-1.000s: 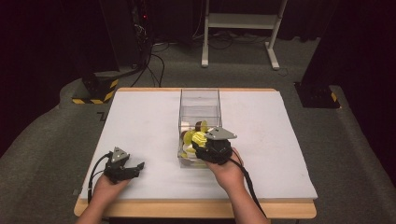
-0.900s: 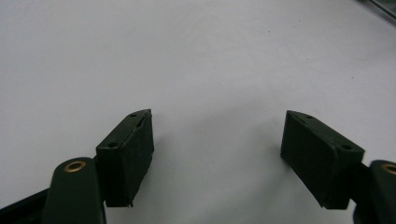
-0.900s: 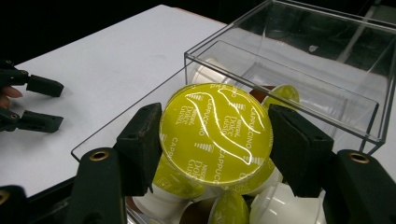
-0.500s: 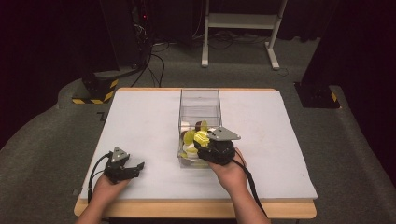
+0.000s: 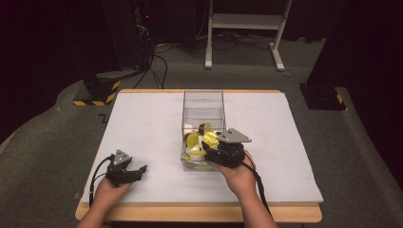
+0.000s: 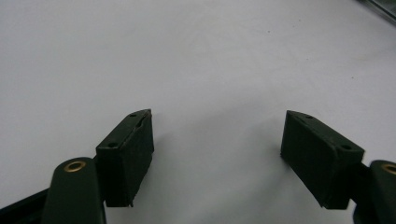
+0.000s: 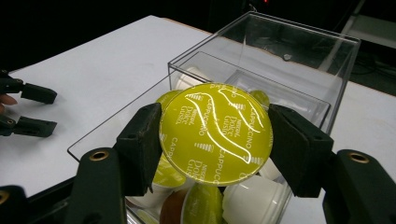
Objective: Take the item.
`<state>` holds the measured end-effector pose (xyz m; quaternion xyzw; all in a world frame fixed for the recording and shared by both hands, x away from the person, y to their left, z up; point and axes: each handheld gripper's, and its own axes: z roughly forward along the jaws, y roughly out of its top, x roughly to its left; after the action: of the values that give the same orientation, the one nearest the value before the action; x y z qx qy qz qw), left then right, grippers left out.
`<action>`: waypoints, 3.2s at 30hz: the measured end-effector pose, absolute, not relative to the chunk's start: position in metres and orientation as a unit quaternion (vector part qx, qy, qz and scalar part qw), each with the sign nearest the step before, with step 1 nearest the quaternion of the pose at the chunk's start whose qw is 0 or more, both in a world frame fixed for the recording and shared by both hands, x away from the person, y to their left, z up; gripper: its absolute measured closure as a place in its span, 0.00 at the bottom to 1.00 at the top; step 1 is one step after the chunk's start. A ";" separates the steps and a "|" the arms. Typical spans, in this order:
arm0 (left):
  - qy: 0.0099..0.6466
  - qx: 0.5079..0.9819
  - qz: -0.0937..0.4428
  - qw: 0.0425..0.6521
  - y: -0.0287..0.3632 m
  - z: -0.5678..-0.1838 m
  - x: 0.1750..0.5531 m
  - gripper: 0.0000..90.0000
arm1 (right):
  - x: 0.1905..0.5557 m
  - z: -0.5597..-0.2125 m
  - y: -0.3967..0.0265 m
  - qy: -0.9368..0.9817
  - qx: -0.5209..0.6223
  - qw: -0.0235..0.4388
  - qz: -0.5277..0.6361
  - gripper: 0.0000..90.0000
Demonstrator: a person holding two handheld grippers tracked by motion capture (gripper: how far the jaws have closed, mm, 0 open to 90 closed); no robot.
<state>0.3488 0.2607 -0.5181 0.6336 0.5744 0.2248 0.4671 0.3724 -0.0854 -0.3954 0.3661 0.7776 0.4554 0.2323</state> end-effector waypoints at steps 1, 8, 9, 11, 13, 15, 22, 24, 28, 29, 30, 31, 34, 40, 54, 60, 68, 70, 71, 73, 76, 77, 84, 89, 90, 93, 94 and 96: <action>0.574 0.633 0.225 0.468 0.261 -0.518 0.349 0.29 | 0.372 -0.395 -0.087 0.777 0.366 0.234 0.455 0.42; 0.574 0.633 0.225 0.468 0.261 -0.518 0.349 0.29 | 0.371 -0.392 -0.096 0.772 0.375 0.242 0.454 0.42; 0.574 0.634 0.224 0.468 0.261 -0.518 0.349 0.29 | 0.371 -0.392 -0.096 0.772 0.375 0.242 0.454 0.42; 0.575 0.633 0.223 0.468 0.261 -0.518 0.349 0.29 | 0.371 -0.391 -0.100 0.768 0.379 0.246 0.455 0.42; 0.575 0.632 0.223 0.469 0.261 -0.518 0.349 0.29 | 0.371 -0.390 -0.106 0.764 0.383 0.250 0.455 0.42; 0.575 0.633 0.223 0.467 0.261 -0.518 0.349 0.29 | 0.370 -0.389 -0.112 0.760 0.389 0.253 0.455 0.42; 0.575 0.633 0.223 0.468 0.261 -0.518 0.349 0.28 | 0.368 -0.383 -0.136 0.743 0.409 0.271 0.455 0.42; 0.575 0.632 0.223 0.469 0.261 -0.518 0.349 0.28 | 0.367 -0.383 -0.139 0.741 0.412 0.273 0.455 0.42; 0.575 0.634 0.223 0.468 0.261 -0.518 0.349 0.29 | 0.367 -0.382 -0.154 0.731 0.426 0.279 0.454 0.42; 0.575 0.632 0.223 0.469 0.261 -0.518 0.349 0.28 | 0.367 -0.382 -0.156 0.729 0.429 0.280 0.454 0.42; 0.576 0.631 0.223 0.469 0.261 -0.518 0.349 0.29 | 0.366 -0.382 -0.163 0.725 0.435 0.284 0.453 0.42; 0.575 0.632 0.223 0.468 0.261 -0.518 0.349 0.29 | 0.366 -0.382 -0.163 0.725 0.435 0.284 0.453 0.42; 0.575 0.632 0.223 0.469 0.261 -0.518 0.349 0.29 | 0.366 -0.384 -0.176 0.718 0.448 0.290 0.447 0.42; 0.576 0.631 0.223 0.469 0.261 -0.518 0.349 0.28 | 0.367 -0.388 -0.189 0.712 0.461 0.297 0.438 0.42; 0.576 0.630 0.223 0.470 0.260 -0.518 0.349 0.28 | 0.378 -0.403 -0.207 0.704 0.485 0.304 0.420 0.42; 0.575 0.632 0.223 0.469 0.261 -0.518 0.349 0.28 | 0.384 -0.413 -0.207 0.709 0.491 0.302 0.407 0.42; 0.574 0.634 0.223 0.467 0.261 -0.518 0.349 0.28 | 0.405 -0.436 -0.210 0.709 0.509 0.299 0.385 0.42; 0.575 0.634 0.223 0.467 0.261 -0.518 0.349 0.28 | 0.416 -0.443 -0.211 0.709 0.517 0.299 0.375 0.42; 0.576 0.631 0.223 0.469 0.261 -0.518 0.349 0.28 | 0.416 -0.443 -0.211 0.709 0.517 0.299 0.375 0.42; 0.576 0.632 0.223 0.469 0.261 -0.518 0.349 0.28 | 0.423 -0.447 -0.213 0.710 0.521 0.299 0.368 0.42; 0.575 0.632 0.223 0.469 0.261 -0.518 0.349 0.28 | 0.434 -0.451 -0.213 0.713 0.527 0.300 0.352 0.42; 0.576 0.632 0.223 0.469 0.261 -0.518 0.349 0.28 | 0.437 -0.451 -0.212 0.713 0.529 0.302 0.348 0.42; 0.574 0.635 0.223 0.467 0.261 -0.518 0.349 0.28 | 0.456 -0.455 -0.212 0.713 0.536 0.308 0.331 0.42; 0.576 0.632 0.222 0.469 0.261 -0.518 0.349 0.28 | 0.468 -0.456 -0.211 0.713 0.539 0.309 0.326 0.42; 0.575 0.632 0.222 0.469 0.261 -0.518 0.349 0.28 | 0.470 -0.458 -0.211 0.713 0.539 0.309 0.325 0.42; 0.574 0.634 0.223 0.468 0.261 -0.518 0.349 0.28 | 0.479 -0.465 -0.211 0.716 0.551 0.296 0.310 0.42; 0.574 0.634 0.222 0.468 0.261 -0.518 0.349 0.28 | 0.484 -0.470 -0.212 0.718 0.556 0.290 0.300 0.42; 0.574 0.634 0.223 0.468 0.261 -0.518 0.349 0.28 | 0.487 -0.475 -0.213 0.719 0.563 0.286 0.291 0.42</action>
<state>0.3488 0.2611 -0.5181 0.6340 0.5741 0.2227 0.4678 0.4872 -0.2133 -0.4749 0.5629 0.7186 0.2913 0.2862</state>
